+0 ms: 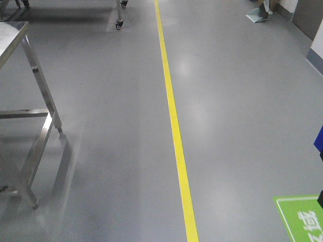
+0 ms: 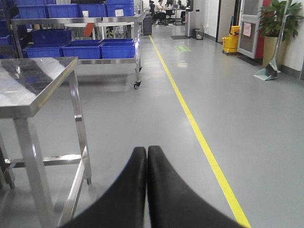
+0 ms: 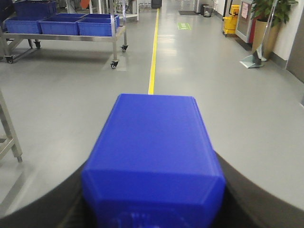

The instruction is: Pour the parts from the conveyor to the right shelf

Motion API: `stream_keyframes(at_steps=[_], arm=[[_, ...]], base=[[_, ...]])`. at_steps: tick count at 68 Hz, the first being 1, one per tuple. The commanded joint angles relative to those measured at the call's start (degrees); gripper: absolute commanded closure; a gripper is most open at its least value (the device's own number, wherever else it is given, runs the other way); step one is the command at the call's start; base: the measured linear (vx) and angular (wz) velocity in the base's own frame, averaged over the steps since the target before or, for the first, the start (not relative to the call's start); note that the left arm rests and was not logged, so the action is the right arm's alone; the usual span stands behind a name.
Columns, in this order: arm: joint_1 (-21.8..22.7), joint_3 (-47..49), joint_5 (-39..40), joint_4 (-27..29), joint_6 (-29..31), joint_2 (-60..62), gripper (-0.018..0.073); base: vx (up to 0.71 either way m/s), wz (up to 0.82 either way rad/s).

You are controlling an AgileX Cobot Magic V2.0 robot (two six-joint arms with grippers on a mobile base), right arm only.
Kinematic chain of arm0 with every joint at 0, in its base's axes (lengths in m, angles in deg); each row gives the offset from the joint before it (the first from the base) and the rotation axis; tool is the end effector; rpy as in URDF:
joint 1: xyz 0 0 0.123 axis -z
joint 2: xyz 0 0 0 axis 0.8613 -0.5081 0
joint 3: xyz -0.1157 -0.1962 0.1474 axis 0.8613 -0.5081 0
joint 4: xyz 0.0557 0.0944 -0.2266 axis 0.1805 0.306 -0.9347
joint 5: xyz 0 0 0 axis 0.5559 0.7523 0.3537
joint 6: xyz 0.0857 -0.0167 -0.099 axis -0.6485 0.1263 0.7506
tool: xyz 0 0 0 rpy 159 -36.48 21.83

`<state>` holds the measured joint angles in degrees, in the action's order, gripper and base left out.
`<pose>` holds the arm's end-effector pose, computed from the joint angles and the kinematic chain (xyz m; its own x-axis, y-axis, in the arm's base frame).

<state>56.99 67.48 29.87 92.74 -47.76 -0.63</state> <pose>0.1545 0.0095 0.2590 -0.1898 -0.0480 -0.9807 -0.0724 0.9968 -0.0348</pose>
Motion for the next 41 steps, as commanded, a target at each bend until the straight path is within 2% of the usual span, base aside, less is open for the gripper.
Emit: stream_keyframes(at_steps=[1, 41], arm=[[0.0, 1.6, 4.9, -0.1, 0.1, -0.5, 0.0565], [0.0, 1.6, 4.9, -0.1, 0.1, -0.5, 0.0565]], base=[[0.69, 0.07], [0.67, 0.04]])
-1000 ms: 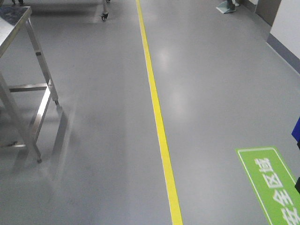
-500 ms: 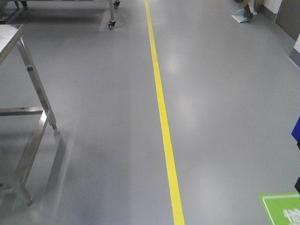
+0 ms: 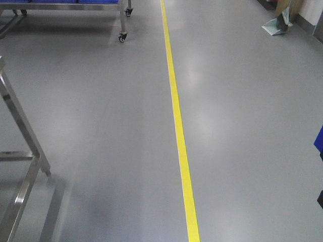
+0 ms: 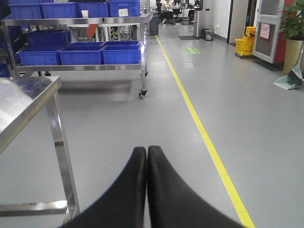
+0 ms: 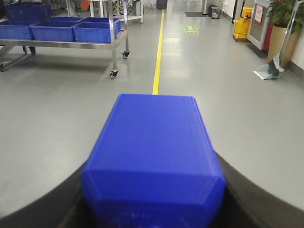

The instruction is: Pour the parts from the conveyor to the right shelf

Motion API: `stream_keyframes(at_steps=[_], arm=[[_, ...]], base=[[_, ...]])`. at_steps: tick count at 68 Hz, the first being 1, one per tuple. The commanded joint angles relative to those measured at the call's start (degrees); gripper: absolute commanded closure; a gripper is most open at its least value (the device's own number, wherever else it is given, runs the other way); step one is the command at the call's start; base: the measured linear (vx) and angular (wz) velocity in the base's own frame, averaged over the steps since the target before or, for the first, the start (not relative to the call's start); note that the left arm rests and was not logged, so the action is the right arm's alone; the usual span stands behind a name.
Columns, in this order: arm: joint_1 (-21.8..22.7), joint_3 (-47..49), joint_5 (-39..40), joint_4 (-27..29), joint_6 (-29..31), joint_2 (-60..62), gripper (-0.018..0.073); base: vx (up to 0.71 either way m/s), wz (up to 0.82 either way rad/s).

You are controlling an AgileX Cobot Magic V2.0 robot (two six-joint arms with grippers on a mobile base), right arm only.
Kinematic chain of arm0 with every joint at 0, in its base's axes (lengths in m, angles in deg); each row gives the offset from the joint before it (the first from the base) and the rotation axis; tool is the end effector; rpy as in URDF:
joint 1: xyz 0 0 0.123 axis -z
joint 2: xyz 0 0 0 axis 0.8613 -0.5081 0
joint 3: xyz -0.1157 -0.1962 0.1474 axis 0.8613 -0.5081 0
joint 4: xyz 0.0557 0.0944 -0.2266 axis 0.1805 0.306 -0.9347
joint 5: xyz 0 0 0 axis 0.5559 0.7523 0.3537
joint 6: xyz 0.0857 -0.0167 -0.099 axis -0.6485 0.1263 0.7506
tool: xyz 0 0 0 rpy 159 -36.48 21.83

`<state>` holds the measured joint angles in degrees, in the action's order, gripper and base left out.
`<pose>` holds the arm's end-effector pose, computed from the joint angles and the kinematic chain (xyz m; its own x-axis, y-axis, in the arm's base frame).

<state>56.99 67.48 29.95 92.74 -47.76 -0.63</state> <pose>0.1545 0.0095 0.2592 -0.1884 -0.0479 -0.9809 -0.0722 0.9968 -0.0348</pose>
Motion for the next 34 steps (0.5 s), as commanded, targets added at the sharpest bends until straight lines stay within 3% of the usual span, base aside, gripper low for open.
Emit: stream_keyframes(at_steps=[1, 34], arm=[[0.0, 1.6, 4.8, -0.1, 0.1, -0.5, 0.0565], [0.0, 1.6, 4.8, -0.1, 0.1, -0.5, 0.0565]], base=[[0.65, 0.05], [0.66, 0.07]])
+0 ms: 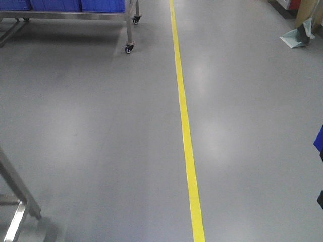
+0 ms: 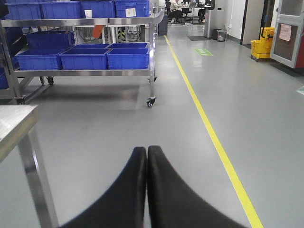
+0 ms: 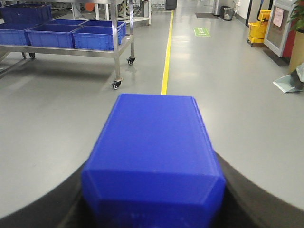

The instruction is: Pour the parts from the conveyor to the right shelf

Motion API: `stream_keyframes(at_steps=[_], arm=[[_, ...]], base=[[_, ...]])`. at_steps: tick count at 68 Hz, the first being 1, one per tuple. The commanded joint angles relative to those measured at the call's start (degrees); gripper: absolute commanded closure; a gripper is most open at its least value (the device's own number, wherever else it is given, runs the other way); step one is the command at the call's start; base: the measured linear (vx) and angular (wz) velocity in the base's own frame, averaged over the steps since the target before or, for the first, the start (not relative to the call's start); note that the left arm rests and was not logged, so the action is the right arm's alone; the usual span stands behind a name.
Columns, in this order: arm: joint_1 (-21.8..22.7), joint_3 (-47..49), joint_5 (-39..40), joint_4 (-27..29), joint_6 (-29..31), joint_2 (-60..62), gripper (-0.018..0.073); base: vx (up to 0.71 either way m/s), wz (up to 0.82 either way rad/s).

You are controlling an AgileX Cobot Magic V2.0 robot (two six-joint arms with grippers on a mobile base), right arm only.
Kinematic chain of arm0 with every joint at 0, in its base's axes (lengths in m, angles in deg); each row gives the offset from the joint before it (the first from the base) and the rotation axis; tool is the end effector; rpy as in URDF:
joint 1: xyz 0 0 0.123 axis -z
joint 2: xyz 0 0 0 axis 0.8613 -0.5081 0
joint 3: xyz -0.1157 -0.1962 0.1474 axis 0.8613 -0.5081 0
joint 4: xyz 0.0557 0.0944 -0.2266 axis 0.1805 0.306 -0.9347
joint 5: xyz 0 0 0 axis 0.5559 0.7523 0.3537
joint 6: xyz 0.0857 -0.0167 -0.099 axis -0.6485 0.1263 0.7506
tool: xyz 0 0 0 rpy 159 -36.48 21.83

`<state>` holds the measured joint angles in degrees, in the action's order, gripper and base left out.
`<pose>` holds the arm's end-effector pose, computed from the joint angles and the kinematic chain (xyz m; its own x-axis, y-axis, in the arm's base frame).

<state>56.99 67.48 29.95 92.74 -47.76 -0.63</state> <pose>0.1545 0.0095 0.2592 -0.1884 -0.0479 -0.9809 -0.0722 0.9968 -0.0348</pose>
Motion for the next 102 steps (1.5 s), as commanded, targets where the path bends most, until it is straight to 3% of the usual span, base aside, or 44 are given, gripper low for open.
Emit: stream_keyframes(at_steps=[1, 63, 102], arm=[[0.0, 1.6, 4.8, -0.1, 0.1, -0.5, 0.0565], [0.0, 1.6, 4.8, -0.1, 0.1, -0.5, 0.0565], [0.0, 1.6, 4.8, -0.1, 0.1, -0.5, 0.0565]], base=[[0.66, 0.05], [0.64, 0.04], [0.62, 0.30]])
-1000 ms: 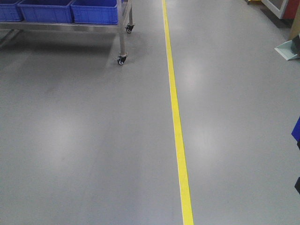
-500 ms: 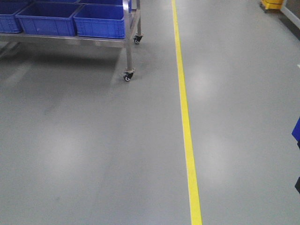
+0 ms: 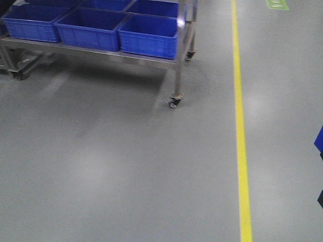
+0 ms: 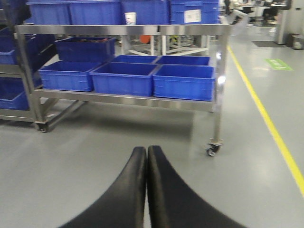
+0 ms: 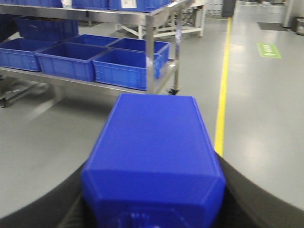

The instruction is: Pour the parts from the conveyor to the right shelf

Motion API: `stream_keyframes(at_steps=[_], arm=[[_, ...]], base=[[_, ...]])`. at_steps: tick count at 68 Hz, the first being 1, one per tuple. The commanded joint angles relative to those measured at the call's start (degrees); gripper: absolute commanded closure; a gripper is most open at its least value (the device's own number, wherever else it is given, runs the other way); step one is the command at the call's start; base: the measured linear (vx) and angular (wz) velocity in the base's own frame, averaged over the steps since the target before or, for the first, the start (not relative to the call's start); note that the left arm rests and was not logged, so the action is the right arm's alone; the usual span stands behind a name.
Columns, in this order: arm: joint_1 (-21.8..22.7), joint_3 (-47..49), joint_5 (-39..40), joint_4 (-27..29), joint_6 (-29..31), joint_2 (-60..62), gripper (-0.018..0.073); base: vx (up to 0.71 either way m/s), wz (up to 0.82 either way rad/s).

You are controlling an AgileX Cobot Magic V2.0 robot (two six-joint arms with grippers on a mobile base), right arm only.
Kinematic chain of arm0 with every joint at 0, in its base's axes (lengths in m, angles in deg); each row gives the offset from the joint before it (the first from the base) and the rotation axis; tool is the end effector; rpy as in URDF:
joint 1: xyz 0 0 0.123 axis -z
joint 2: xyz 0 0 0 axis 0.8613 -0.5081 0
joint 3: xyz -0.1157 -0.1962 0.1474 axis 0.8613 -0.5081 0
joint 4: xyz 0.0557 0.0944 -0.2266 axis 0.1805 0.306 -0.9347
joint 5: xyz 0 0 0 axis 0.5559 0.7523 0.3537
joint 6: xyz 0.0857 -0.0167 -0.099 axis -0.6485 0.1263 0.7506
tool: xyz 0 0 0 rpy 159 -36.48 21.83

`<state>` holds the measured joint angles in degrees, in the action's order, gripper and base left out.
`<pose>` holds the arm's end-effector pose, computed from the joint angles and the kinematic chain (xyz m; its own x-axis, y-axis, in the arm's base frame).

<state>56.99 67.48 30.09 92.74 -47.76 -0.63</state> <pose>0.1546 0.0094 0.2595 -0.1861 -0.0478 -0.9814 -0.0717 0.9968 -0.0349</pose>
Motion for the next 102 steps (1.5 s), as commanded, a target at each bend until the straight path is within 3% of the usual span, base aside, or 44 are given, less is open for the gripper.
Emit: stream_keyframes(at_steps=[1, 102], arm=[[0.0, 1.6, 4.7, -0.1, 0.1, -0.5, 0.0565], [0.0, 1.6, 4.7, -0.1, 0.1, -0.5, 0.0565]], base=[[0.61, 0.41], [0.60, 0.53]])
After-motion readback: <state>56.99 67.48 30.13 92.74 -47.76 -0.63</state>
